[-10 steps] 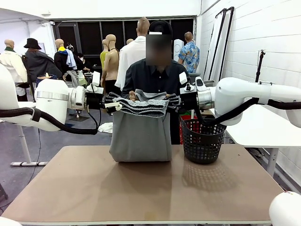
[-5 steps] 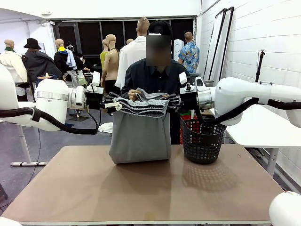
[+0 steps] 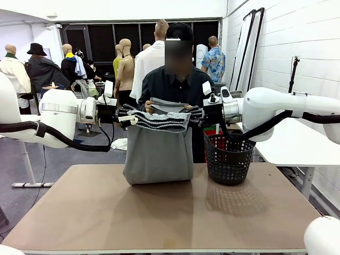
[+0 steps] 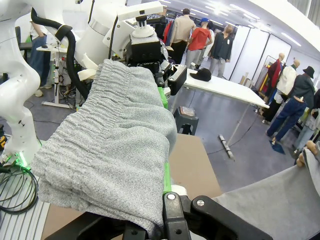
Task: Fold the training pants.
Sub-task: Release the ends of the Training pants and then grab the overlapped ends.
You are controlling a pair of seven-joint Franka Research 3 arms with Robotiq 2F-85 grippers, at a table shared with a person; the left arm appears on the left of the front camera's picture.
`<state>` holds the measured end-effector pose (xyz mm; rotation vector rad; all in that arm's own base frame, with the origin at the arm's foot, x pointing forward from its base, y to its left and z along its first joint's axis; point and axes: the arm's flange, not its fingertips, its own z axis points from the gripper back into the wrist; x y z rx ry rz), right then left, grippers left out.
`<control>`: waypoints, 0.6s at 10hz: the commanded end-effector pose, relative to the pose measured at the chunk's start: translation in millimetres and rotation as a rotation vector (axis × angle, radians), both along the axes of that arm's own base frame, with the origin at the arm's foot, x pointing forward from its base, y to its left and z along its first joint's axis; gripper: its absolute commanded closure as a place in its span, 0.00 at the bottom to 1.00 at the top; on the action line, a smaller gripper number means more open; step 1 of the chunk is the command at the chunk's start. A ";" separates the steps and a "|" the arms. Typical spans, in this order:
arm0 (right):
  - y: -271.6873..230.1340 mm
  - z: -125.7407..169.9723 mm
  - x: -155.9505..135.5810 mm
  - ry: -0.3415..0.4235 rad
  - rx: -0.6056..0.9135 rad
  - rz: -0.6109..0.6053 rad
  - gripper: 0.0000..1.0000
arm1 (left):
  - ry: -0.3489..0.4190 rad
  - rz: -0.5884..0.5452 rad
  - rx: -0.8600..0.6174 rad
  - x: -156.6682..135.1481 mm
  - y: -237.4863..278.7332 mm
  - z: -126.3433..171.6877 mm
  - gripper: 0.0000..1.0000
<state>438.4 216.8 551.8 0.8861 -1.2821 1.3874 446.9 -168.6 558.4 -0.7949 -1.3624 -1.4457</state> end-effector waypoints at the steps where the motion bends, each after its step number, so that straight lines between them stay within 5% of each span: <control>1: 3.9 4.0 -3.3 0.001 -0.001 0.003 1.00 | -0.020 0.001 -0.027 -3.8 -1.2 0.4 1.00; 6: 3.9 4.0 -3.3 0.001 -0.001 0.003 1.00 | -0.020 0.001 -0.027 -3.8 -1.2 0.4 1.00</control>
